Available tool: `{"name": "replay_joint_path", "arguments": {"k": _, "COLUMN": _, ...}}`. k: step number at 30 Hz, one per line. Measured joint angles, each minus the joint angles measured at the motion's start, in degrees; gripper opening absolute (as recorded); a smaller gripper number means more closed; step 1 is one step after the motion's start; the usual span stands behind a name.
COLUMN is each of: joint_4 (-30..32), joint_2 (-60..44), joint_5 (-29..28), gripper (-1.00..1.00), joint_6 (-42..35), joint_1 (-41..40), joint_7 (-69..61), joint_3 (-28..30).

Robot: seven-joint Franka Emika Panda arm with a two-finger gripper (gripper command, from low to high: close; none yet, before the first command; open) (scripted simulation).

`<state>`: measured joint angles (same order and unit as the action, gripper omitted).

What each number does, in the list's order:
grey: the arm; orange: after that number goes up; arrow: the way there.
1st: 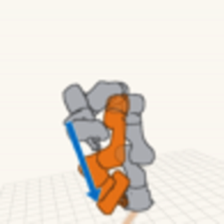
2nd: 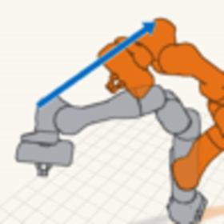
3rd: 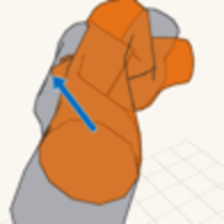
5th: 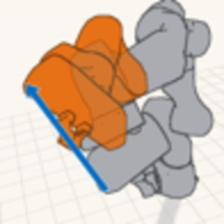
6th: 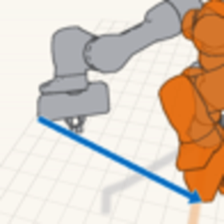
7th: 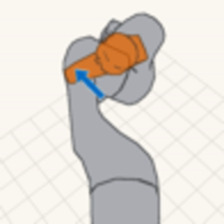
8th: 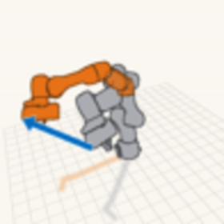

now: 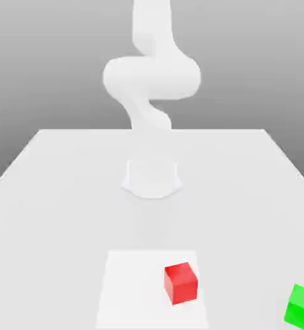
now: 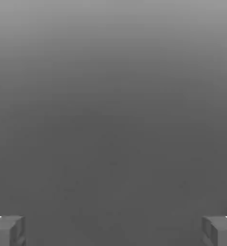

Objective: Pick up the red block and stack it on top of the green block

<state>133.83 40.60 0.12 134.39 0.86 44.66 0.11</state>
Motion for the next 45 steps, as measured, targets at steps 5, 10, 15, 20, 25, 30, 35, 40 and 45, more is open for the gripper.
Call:
{"name": "replay_joint_path", "arguments": {"k": 5, "joint_4": 4.21, "joint_2": -10.74, "joint_5": 0.30, "gripper": 0.00, "joint_6": 5.35, "joint_1": 1.65, "joint_7": -2.44, "joint_3": 0.10}}
{"name": "replay_joint_path", "arguments": {"k": 10, "joint_4": 8.29, "joint_2": -21.12, "joint_5": 0.58, "gripper": 0.00, "joint_6": 10.51, "joint_1": 3.02, "joint_7": -4.82, "joint_3": -0.09}}
{"name": "replay_joint_path", "arguments": {"k": 15, "joint_4": 12.35, "joint_2": -31.52, "joint_5": 0.64, "gripper": 0.00, "joint_6": 15.70, "joint_1": 4.14, "joint_7": -6.99, "joint_3": -0.52}}
{"name": "replay_joint_path", "arguments": {"k": 20, "joint_4": 16.42, "joint_2": -41.90, "joint_5": 0.10, "gripper": 0.00, "joint_6": 20.89, "joint_1": 5.32, "joint_7": -8.77, "joint_3": -1.07}}
{"name": "replay_joint_path", "arguments": {"k": 25, "joint_4": 17.07, "joint_2": -52.28, "joint_5": -0.62, "gripper": 0.00, "joint_6": 28.30, "joint_1": 5.76, "joint_7": -9.09, "joint_3": -0.83}}
{"name": "replay_joint_path", "arguments": {"k": 30, "joint_4": 16.32, "joint_2": -57.74, "joint_5": -0.63, "gripper": -1.00, "joint_6": 32.90, "joint_1": 6.07, "joint_7": -9.11, "joint_3": -0.52}}
{"name": "replay_joint_path", "arguments": {"k": 35, "joint_4": 16.34, "joint_2": -57.69, "joint_5": -0.69, "gripper": -1.00, "joint_6": 32.88, "joint_1": 6.06, "joint_7": -9.04, "joint_3": -0.53}}
{"name": "replay_joint_path", "arguments": {"k": 40, "joint_4": 17.68, "joint_2": -48.64, "joint_5": -0.45, "gripper": -1.00, "joint_6": 25.16, "joint_1": 5.87, "joint_7": -9.23, "joint_3": -0.78}}
{"name": "replay_joint_path", "arguments": {"k": 45, "joint_4": 10.21, "joint_2": -49.49, "joint_5": -2.12, "gripper": -1.00, "joint_6": 18.45, "joint_1": 9.14, "joint_7": -13.67, "joint_3": -5.36}}
